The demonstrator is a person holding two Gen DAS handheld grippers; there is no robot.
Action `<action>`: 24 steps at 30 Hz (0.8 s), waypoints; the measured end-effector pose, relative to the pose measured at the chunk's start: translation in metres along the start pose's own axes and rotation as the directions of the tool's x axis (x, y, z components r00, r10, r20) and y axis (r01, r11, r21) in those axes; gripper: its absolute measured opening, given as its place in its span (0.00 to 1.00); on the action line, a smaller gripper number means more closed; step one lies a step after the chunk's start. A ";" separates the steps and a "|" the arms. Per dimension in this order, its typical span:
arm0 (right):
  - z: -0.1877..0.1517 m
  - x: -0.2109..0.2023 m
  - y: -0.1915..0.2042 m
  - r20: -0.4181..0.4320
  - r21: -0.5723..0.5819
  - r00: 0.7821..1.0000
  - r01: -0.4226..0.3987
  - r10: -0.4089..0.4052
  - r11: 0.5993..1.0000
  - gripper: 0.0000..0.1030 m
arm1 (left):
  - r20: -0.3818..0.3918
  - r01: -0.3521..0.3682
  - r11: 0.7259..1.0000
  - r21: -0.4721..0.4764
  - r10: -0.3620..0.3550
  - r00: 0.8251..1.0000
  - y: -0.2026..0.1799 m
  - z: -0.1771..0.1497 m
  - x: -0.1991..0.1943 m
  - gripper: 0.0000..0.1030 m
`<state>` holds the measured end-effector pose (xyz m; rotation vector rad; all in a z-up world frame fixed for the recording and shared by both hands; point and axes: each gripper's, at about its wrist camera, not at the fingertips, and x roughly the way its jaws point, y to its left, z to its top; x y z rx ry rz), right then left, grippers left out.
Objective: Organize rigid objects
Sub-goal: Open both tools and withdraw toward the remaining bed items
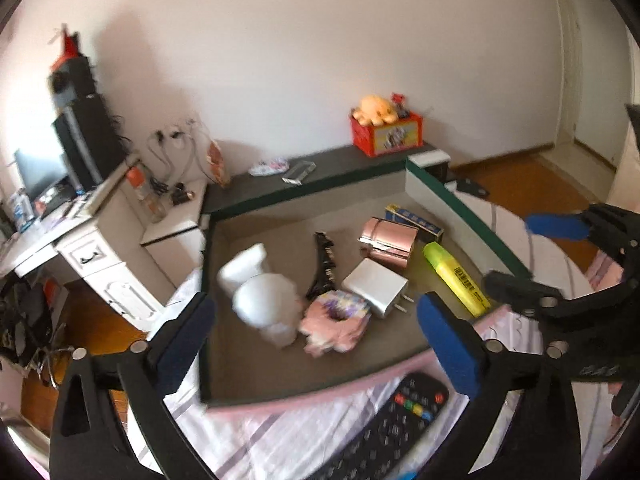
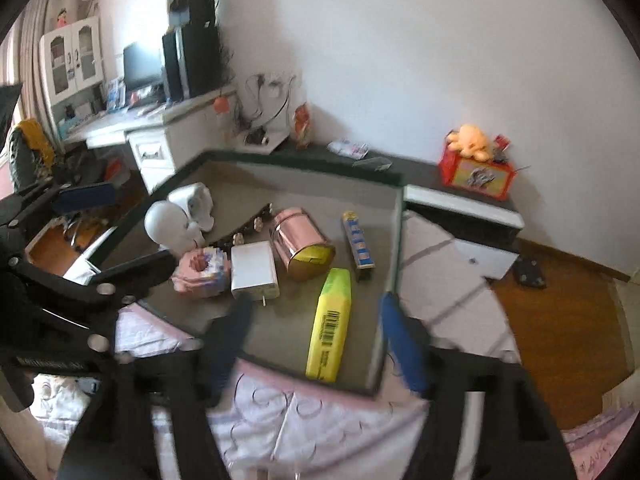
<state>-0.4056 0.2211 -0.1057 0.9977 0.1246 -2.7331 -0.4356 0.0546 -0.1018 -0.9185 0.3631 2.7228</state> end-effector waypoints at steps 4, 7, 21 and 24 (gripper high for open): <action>-0.010 -0.049 0.007 0.066 0.014 0.998 0.013 -0.014 1.000 0.80 | 0.075 -0.034 0.998 -0.045 0.038 0.996 0.014 -0.017 -0.053 1.00; -0.018 -0.080 0.017 0.115 0.010 0.992 0.045 -0.045 0.999 0.87 | 0.124 -0.052 0.995 -0.091 0.063 0.990 0.025 -0.036 -0.092 1.00; -0.075 -0.194 0.073 0.260 -0.005 0.964 0.065 -0.061 0.998 1.00 | 0.238 -0.195 0.964 -0.183 0.236 0.942 0.023 -0.118 -0.223 1.00; -0.085 -0.203 0.080 0.260 0.000 0.964 0.056 -0.054 0.998 1.00 | 0.253 -0.195 0.966 -0.171 0.234 0.939 0.021 -0.128 -0.238 1.00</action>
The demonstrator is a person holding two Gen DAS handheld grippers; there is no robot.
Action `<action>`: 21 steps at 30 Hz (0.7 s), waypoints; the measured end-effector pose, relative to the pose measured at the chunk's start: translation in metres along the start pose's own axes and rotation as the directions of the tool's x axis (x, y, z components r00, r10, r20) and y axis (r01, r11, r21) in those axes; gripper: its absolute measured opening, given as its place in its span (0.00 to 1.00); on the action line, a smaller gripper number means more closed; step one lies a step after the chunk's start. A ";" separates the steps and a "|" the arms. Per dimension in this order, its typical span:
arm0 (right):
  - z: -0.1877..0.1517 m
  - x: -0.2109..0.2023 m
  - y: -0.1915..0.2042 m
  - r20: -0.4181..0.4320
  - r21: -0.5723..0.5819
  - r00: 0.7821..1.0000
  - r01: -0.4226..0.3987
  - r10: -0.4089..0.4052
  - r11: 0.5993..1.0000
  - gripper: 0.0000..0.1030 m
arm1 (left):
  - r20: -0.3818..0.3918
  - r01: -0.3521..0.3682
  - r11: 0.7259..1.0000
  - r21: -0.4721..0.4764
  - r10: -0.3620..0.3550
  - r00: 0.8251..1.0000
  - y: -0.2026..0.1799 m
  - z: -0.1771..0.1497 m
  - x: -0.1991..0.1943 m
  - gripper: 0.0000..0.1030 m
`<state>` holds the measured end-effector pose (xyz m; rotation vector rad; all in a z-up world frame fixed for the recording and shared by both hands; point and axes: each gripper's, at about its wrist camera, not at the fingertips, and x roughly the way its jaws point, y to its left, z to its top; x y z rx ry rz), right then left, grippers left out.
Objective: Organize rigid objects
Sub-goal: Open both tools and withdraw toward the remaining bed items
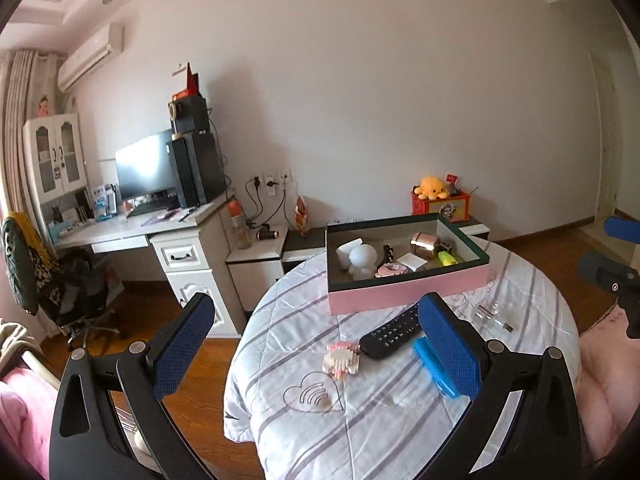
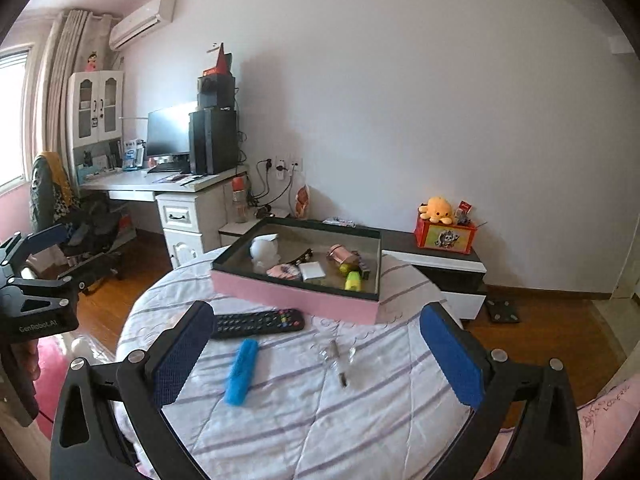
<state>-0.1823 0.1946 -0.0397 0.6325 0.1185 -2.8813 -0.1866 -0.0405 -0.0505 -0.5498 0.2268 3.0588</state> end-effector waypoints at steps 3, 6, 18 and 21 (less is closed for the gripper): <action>-0.006 -0.005 0.003 -0.008 0.001 1.000 -0.001 0.001 1.000 1.00 | 0.003 0.000 1.000 0.004 0.000 1.000 0.002 -0.005 -0.011 1.00; -0.011 -0.008 0.006 -0.018 0.005 1.000 -0.003 0.003 1.000 1.00 | -0.006 -0.010 1.000 -0.002 0.010 1.000 0.006 -0.010 -0.016 1.00; -0.025 -0.007 0.002 -0.058 0.025 0.998 0.015 -0.014 1.000 1.00 | -0.070 0.015 1.000 0.007 -0.015 0.997 0.007 -0.027 -0.006 1.00; -0.031 0.002 -0.002 -0.084 0.037 0.996 0.015 -0.012 0.999 1.00 | -0.108 0.020 1.000 -0.001 -0.020 0.994 0.008 -0.032 0.007 1.00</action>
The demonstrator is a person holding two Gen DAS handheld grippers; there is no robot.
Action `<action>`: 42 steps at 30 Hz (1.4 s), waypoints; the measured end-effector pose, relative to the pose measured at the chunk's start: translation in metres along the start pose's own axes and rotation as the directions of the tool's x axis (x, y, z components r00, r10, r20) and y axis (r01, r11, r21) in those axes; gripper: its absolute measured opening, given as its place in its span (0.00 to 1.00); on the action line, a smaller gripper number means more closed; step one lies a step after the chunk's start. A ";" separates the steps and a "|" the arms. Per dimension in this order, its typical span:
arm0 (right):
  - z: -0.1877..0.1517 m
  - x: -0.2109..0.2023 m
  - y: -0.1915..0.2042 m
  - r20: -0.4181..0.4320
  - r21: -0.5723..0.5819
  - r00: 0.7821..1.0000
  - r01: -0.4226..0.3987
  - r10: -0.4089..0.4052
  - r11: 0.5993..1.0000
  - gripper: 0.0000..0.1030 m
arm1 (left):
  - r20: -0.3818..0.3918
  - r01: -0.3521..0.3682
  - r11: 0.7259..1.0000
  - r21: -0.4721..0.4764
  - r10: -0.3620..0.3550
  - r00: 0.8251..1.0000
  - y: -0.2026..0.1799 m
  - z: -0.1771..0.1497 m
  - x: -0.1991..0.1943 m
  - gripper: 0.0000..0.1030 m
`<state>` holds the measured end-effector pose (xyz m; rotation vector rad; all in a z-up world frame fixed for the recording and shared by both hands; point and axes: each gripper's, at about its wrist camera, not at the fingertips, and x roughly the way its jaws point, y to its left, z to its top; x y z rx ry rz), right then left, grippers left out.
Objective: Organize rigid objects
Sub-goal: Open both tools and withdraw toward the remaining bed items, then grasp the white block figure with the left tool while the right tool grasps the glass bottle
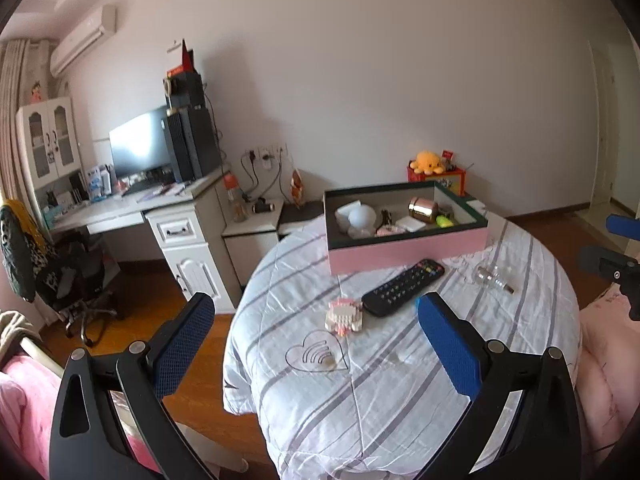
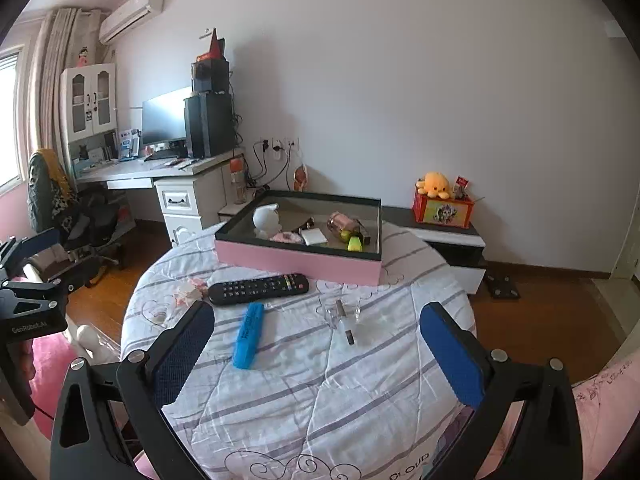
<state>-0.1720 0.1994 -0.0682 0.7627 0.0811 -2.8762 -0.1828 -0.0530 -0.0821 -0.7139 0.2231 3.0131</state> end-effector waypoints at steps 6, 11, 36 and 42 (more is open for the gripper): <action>-0.009 0.028 -0.009 -0.063 0.022 0.998 0.000 0.002 1.000 1.00 | -0.070 0.005 1.000 0.000 -0.005 0.998 -0.001 -0.008 0.032 1.00; -0.017 0.056 -0.020 -0.119 0.041 0.993 0.008 -0.003 0.999 1.00 | -0.145 0.034 0.999 -0.009 -0.035 0.989 -0.005 -0.019 0.070 1.00; -0.026 0.199 -0.056 -0.350 0.054 0.937 -0.002 0.021 0.999 1.00 | -0.373 0.081 0.997 -0.019 -0.082 0.924 -0.012 -0.041 0.214 0.98; -0.020 0.213 -0.045 -0.376 -0.013 0.927 -0.015 0.009 1.000 0.85 | -0.345 0.146 0.989 -0.007 -0.139 0.928 -0.015 -0.040 0.210 0.76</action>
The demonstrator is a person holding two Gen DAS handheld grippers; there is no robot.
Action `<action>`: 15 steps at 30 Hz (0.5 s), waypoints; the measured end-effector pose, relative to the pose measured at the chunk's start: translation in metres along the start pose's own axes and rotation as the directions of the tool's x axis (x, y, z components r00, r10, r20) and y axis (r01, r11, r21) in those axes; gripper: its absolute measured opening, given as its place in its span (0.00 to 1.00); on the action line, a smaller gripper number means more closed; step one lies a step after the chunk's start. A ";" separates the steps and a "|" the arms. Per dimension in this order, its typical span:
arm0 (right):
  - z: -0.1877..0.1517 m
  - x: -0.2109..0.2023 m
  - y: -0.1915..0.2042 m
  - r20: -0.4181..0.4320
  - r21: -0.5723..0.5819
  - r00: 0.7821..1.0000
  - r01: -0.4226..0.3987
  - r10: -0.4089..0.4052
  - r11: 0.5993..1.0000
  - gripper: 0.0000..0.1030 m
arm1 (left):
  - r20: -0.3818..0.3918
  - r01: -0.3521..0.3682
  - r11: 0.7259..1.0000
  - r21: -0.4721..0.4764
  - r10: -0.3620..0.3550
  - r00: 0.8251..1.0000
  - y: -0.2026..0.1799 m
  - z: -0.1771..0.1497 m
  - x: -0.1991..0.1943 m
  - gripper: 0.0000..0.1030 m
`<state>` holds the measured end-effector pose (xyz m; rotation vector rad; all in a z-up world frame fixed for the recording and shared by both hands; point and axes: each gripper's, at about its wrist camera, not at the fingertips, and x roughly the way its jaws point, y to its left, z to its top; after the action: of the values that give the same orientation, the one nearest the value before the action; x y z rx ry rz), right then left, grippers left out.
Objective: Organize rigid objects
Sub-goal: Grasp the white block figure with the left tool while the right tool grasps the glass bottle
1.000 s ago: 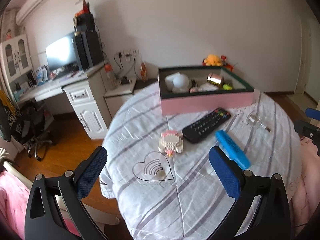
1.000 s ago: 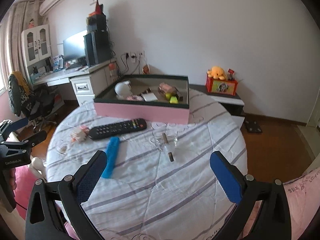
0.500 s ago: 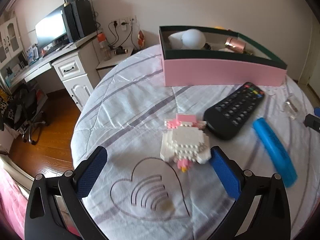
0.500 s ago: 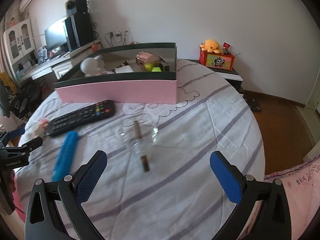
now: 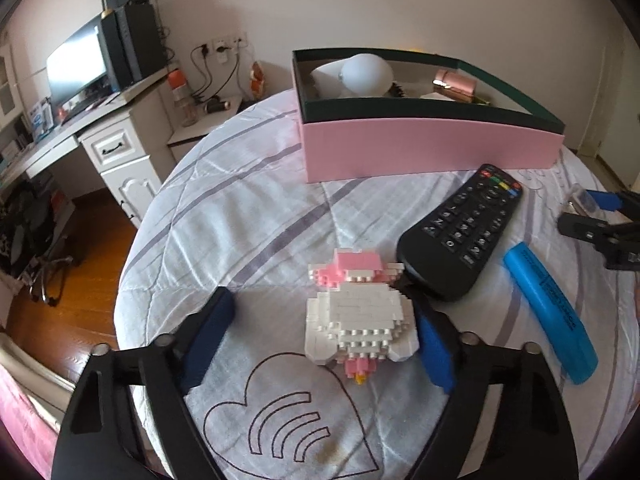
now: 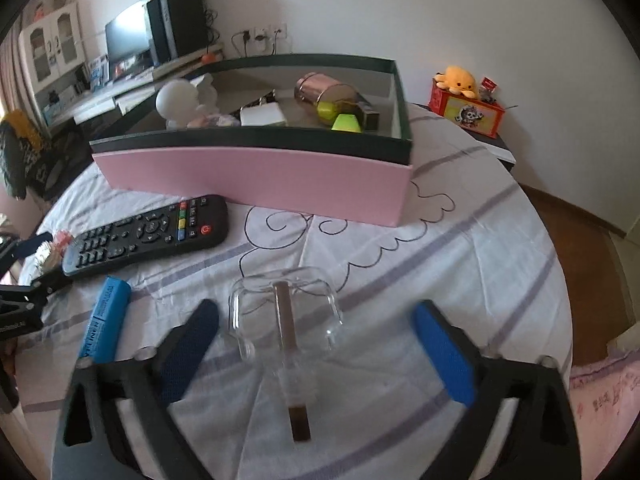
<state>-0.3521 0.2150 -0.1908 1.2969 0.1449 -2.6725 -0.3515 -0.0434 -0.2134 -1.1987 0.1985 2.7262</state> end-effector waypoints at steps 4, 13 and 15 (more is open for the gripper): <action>-0.001 -0.001 0.003 0.004 -0.024 1.000 -0.020 0.020 1.000 0.63 | 0.024 0.024 0.999 0.031 -0.025 0.999 -0.007 -0.002 -0.003 0.49; -0.019 -0.020 -0.005 0.038 0.032 0.997 -0.073 0.071 0.997 0.49 | 0.019 0.046 0.999 0.003 -0.046 0.999 -0.009 -0.011 -0.019 0.43; -0.024 -0.025 -0.005 0.047 0.048 0.995 -0.087 0.085 0.995 0.49 | 0.024 0.050 0.999 0.000 -0.050 0.998 -0.010 -0.015 -0.025 0.43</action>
<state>-0.3198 0.2265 -0.1860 1.2265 0.0166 -2.6457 -0.3215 -0.0390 -0.2055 -1.1547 0.1630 2.6960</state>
